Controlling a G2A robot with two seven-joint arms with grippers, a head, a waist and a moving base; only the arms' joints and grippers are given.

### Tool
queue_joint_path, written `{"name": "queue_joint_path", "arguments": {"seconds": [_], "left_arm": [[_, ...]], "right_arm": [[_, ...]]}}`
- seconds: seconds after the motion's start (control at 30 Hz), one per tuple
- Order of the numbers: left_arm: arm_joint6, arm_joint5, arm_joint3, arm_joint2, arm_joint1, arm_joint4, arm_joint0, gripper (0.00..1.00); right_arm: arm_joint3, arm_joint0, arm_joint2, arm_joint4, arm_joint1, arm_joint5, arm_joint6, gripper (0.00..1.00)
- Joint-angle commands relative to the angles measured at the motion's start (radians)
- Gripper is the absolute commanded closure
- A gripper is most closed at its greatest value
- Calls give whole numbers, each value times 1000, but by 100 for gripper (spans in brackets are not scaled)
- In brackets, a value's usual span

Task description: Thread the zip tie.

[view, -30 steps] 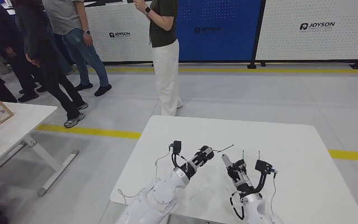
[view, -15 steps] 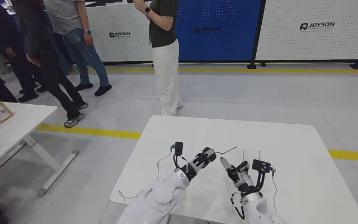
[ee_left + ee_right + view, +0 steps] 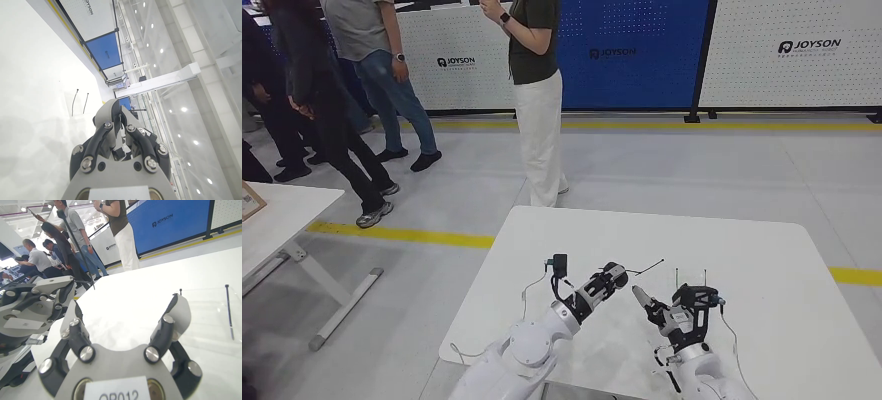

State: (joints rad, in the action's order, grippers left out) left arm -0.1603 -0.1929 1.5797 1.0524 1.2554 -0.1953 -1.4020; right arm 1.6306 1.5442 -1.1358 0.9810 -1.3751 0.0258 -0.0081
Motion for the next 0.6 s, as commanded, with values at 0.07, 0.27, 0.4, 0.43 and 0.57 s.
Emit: {"name": "queue_joint_path", "arguments": {"seconds": [0.07,0.27,0.4,0.43,0.57], "left_arm": [[3,5,2,-8,1,6,-1,100],[-1,5,4,-13,2,8,1,100],[-1,5,4,-13,2,8,1,100],[1,8,4,-15,3,8,0,100],[5,15,6,-21,4,12,2,100]], "right_arm": [[-22,-20,6,16,-2,-59,50,0],[-38,-47,26,64,-5,-124,130,0],[-36,-46,25,59,-5,-119,122,0],[-33,-43,24,51,-5,-108,112,0],[-28,-38,20,31,-4,-69,96,0]]}}
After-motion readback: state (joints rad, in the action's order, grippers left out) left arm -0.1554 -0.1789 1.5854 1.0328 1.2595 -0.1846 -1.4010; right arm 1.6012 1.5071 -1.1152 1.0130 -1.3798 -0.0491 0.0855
